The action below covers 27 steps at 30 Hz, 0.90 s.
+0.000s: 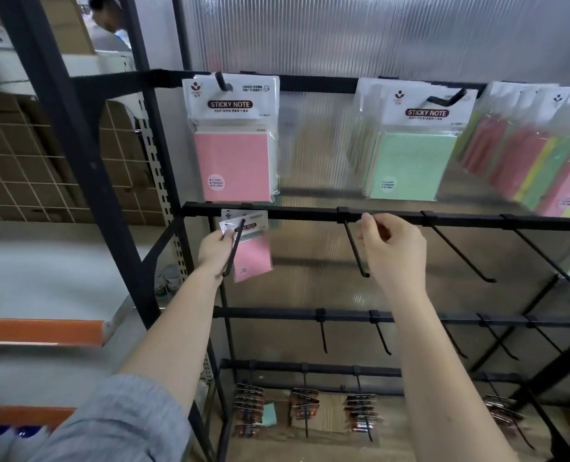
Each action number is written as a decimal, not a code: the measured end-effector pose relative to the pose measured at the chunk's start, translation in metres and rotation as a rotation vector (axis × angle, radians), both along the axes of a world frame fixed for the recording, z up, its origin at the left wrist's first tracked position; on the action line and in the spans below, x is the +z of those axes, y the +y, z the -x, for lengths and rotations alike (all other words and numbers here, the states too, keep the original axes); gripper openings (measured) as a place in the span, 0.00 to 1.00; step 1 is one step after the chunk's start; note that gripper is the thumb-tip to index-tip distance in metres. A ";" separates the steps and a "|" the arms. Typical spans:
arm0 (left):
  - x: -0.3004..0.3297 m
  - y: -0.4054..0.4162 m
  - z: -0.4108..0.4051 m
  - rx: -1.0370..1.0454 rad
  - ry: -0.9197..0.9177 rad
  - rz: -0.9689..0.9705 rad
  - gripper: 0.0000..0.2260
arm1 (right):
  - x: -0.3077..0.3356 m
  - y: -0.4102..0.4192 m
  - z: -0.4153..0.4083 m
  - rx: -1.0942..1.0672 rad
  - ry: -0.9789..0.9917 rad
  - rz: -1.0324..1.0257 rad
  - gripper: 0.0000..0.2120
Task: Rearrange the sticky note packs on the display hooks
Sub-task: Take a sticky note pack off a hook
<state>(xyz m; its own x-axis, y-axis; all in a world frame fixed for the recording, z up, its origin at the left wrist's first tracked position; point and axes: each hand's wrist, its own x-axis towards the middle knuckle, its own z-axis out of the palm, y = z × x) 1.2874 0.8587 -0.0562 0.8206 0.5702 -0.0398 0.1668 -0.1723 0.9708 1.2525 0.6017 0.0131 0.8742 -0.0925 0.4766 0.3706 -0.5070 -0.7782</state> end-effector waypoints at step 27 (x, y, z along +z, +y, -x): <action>0.025 -0.012 0.134 0.161 -0.112 -0.534 0.16 | -0.061 0.121 -0.064 0.267 0.370 0.115 0.12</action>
<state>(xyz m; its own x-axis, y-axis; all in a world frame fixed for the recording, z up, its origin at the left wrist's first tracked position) 1.1538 0.8470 -0.0316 0.7041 0.6057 0.3706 0.1324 -0.6247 0.7695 1.3165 0.7223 -0.0478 0.9732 0.1943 0.1227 0.2085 -0.5225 -0.8267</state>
